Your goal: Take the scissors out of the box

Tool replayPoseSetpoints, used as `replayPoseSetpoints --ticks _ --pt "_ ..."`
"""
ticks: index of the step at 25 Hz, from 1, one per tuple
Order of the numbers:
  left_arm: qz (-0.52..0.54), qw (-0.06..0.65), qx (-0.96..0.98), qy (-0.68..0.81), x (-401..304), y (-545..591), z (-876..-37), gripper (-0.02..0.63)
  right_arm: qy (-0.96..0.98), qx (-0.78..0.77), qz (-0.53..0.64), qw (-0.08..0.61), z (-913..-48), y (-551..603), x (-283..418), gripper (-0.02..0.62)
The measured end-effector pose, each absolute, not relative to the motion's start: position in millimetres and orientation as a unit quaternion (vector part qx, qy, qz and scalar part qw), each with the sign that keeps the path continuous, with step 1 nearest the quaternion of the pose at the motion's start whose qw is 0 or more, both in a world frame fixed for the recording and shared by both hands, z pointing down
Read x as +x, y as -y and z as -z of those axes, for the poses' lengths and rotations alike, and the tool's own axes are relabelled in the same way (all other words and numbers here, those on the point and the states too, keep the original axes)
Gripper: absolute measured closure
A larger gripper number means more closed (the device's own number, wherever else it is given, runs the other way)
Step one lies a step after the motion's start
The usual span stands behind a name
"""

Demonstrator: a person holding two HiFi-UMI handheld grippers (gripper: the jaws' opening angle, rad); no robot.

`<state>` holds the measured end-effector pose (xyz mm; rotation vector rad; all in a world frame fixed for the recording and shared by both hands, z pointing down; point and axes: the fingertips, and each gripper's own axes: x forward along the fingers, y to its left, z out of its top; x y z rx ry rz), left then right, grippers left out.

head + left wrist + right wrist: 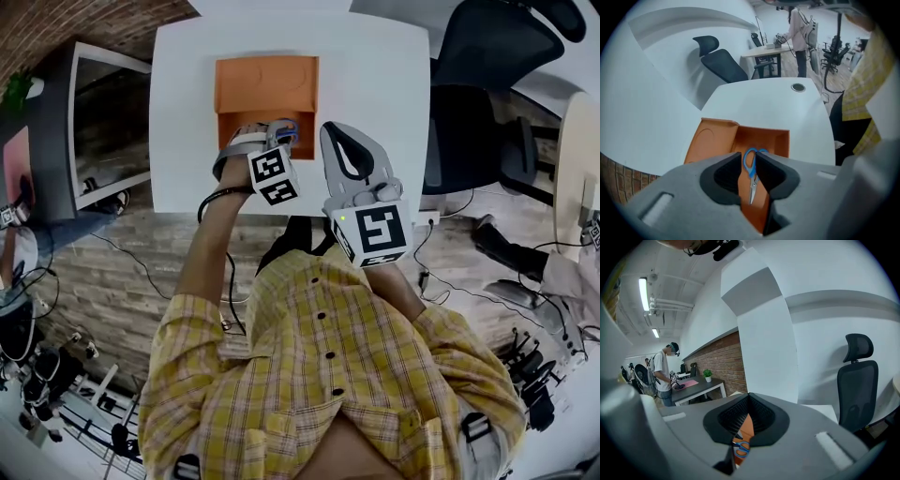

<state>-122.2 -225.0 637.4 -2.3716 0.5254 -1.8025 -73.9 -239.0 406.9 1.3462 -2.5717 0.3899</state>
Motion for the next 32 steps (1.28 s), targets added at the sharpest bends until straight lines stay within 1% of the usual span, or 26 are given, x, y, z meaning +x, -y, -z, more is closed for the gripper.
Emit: replayPoseSetpoints --ticks 5,10,14,20,24,28,30,32 --pt "0.618 0.075 -0.773 -0.123 -126.8 221.2 -662.7 0.517 0.873 0.456 -0.134 0.110 -409.4 239.5 -80.4 0.594" --pt "0.623 0.058 -0.773 -0.102 -125.3 222.2 -688.9 0.517 0.870 0.460 -0.138 0.111 -411.6 242.4 -76.1 0.594" --pt "0.632 0.053 -0.769 -0.084 -128.4 221.3 -707.5 0.500 0.869 0.462 -0.138 0.110 -414.9 244.2 -77.2 0.594" --pt "0.637 0.052 -0.765 -0.074 -123.4 226.7 -713.6 0.495 0.870 0.461 -0.140 0.107 -414.8 246.5 -72.9 0.594" --pt "0.637 0.049 -0.766 -0.066 -114.9 222.8 -721.9 0.495 0.866 0.463 -0.146 0.118 -424.4 242.7 -65.4 0.594" --pt "0.631 0.037 -0.772 -0.065 -121.7 225.1 -724.6 0.486 0.867 0.463 -0.141 0.122 -427.2 244.8 -71.8 0.594" --pt "0.631 0.027 -0.773 -0.056 -120.5 224.6 -725.6 0.489 0.867 0.463 -0.137 0.124 -427.3 245.6 -71.7 0.594" --pt "0.634 0.011 -0.773 -0.039 -118.6 221.7 -727.2 0.515 0.868 0.461 -0.138 0.125 -428.5 244.8 -72.1 0.594"
